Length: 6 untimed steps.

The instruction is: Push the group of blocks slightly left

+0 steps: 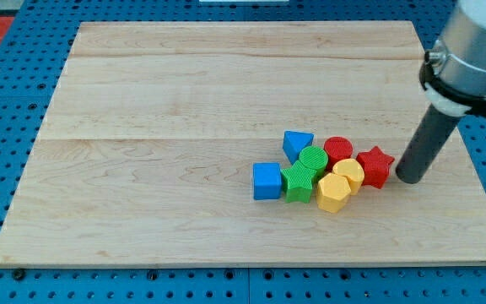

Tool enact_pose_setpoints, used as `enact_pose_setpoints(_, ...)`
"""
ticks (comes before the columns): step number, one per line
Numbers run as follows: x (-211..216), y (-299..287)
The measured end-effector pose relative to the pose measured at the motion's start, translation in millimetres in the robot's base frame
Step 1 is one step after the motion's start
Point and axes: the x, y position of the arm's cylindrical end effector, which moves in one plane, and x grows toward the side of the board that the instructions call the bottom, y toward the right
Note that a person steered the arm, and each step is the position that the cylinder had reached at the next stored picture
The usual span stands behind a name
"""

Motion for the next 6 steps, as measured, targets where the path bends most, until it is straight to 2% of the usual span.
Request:
enact_pose_setpoints(1, 31, -1)
enact_pose_setpoints(2, 40, -72)
enact_pose_setpoints(3, 30, -74)
enact_pose_setpoints(4, 50, -57)
enact_pose_setpoints(5, 50, -28)
enact_pose_setpoints(6, 37, -29)
